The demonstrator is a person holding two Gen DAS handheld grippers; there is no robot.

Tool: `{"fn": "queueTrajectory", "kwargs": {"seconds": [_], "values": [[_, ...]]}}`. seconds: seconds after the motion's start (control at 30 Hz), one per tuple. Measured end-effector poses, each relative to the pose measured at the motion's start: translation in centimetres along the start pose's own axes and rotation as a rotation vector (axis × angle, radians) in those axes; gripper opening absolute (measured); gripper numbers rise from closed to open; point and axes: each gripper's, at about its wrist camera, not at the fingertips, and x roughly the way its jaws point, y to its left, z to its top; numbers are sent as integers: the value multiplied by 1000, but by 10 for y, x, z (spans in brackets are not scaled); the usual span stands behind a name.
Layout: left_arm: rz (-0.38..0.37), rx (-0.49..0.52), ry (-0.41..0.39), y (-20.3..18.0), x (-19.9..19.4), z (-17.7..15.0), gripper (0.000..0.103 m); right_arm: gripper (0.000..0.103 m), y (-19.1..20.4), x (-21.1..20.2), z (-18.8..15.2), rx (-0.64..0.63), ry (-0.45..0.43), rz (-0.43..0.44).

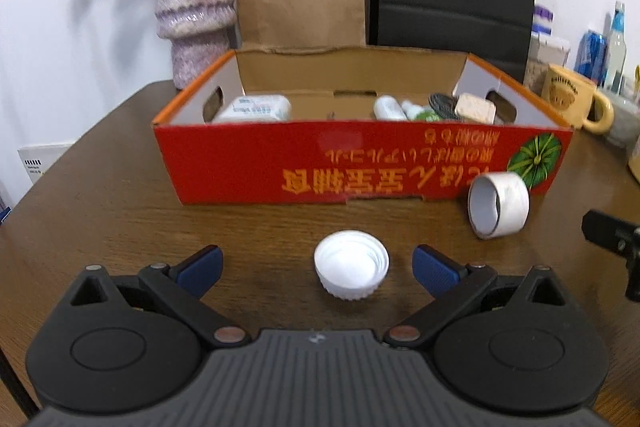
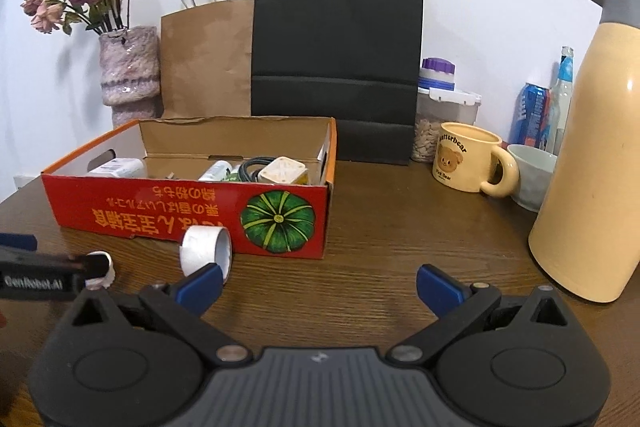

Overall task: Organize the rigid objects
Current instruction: 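Move both tools back from the box toward the white lid and tape roll, then grasp the white round lid with the left tool while the right tool grasps the white tape roll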

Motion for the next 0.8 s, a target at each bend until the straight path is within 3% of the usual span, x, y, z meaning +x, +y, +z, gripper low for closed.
{"fn": "queueTrajectory", "kwargs": {"seconds": [0.17,0.27,0.37,0.43,0.8], "values": [[-5,4,22,-4,7,-2,101,103,1,2,-1,2,7,-2],[-9,5,39,-6,11,-3,92,103,1,5,-2,2,13,-5],[-34,2,28,-6,9,-3,72,103,1,6,-2,1,16,-6],[-49,2,13,-7,7,-4,42,103,1,7,-2,0,17,-6],[-56,-30,-6,1,3,-1,41,103,3,10,-5,-6,26,0]]}}
